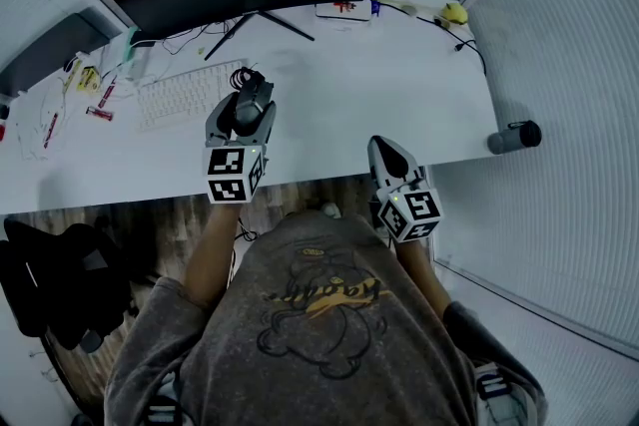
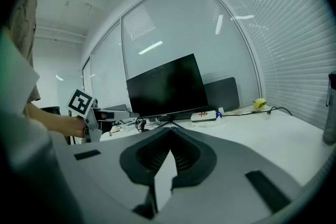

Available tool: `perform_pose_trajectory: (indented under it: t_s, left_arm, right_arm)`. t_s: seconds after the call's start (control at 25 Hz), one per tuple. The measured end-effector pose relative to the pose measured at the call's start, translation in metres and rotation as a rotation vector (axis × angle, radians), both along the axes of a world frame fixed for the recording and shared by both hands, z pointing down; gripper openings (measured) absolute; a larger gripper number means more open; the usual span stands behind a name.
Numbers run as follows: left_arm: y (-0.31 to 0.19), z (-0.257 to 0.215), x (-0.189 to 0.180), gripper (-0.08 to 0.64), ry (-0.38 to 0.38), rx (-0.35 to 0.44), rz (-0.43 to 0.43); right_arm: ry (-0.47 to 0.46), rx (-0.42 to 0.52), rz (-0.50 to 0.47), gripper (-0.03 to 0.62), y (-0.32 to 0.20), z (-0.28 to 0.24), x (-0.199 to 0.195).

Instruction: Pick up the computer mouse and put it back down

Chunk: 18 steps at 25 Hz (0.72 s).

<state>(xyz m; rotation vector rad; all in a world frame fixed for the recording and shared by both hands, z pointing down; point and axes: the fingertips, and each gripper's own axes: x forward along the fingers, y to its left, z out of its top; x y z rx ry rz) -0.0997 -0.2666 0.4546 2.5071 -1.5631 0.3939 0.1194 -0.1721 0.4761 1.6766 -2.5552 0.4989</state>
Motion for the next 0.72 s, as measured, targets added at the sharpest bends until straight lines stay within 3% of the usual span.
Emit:
perform_pose_trajectory:
  t_s: [0.28, 0.72]
  left_arm:
    - [0.022, -0.029, 0.017, 0.307, 0.076, 0.035, 0.056]
    - [0.022, -0.037, 0.031, 0.305, 0.092, 0.047, 0.093]
  right_arm:
    - [-0.007, 0.014, 0.042, 0.006, -0.002, -0.006, 0.009]
    - [-0.012, 0.023, 0.047, 0.006, -0.005, -0.007, 0.01]
